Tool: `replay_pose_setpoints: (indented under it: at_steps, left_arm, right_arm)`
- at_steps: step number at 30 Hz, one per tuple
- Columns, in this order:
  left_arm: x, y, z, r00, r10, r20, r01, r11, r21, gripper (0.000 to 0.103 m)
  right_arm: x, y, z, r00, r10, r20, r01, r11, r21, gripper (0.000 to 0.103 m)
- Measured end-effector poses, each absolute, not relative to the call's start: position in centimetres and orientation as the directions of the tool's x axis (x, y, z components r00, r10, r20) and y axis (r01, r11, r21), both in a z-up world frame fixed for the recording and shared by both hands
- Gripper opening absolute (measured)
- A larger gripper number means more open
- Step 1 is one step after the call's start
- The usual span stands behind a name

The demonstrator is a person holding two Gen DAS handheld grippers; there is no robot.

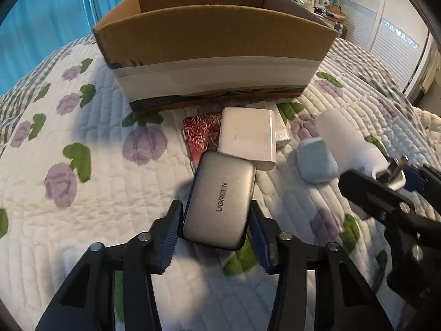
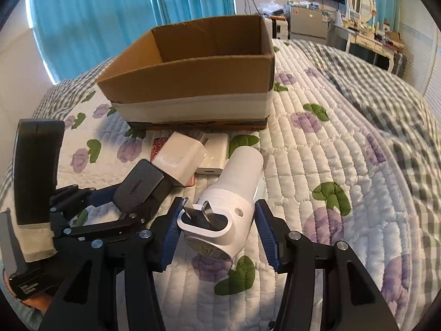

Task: Organize rigid objects
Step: 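Grasp the white plug device with the right tool while the left tool grasps the grey power bank, then lower the power bank and plug device into the box and release both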

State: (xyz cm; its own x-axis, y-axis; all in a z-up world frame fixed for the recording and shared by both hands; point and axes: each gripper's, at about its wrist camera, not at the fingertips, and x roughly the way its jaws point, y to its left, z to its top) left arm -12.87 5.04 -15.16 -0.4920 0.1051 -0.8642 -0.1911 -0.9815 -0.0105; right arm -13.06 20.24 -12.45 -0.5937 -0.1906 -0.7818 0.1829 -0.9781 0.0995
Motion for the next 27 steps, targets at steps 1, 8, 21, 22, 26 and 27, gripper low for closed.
replay_pose_setpoints:
  at_steps: [1, 8, 21, 22, 26, 27]
  left_arm:
    - [-12.5, 4.9, -14.9, -0.490, 0.101, -0.866, -0.185, -0.983, -0.009, 0.045]
    - [-10.4, 4.0, -12.9, -0.510, 0.108, -0.854, -0.187, -0.982, -0.013, 0.043]
    - [-10.8, 2.6, -1.5, -0.662, 0.148, -0.735, -0.195, -0.980, -0.021, 0.043]
    - [-11.3, 2.4, -0.7, -0.671, 0.151, -0.726, -0.197, -0.980, -0.021, 0.043]
    - [-14.1, 2.4, 2.7, -0.724, 0.109, -0.681, -0.184, -0.982, 0.039, 0.043]
    - [-14.9, 2.5, 3.1, -0.731, 0.103, -0.674, -0.182, -0.982, 0.047, 0.043]
  right_arm:
    - [-12.9, 20.2, -12.2, -0.597, -0.190, -0.779, 0.186, -0.978, 0.096, 0.051]
    - [-11.2, 19.8, -9.9, -0.634, -0.185, -0.751, 0.203, -0.977, 0.069, 0.051]
    - [-11.3, 19.4, -2.4, -0.724, -0.233, -0.650, 0.266, -0.963, 0.049, 0.051]
    - [-11.8, 19.4, -1.6, -0.727, -0.245, -0.642, 0.276, -0.960, 0.053, 0.051]
    - [-13.8, 18.9, 1.2, -0.753, -0.269, -0.601, 0.305, -0.951, 0.044, 0.051]
    - [-14.4, 18.7, 1.7, -0.758, -0.273, -0.593, 0.311, -0.950, 0.040, 0.051]
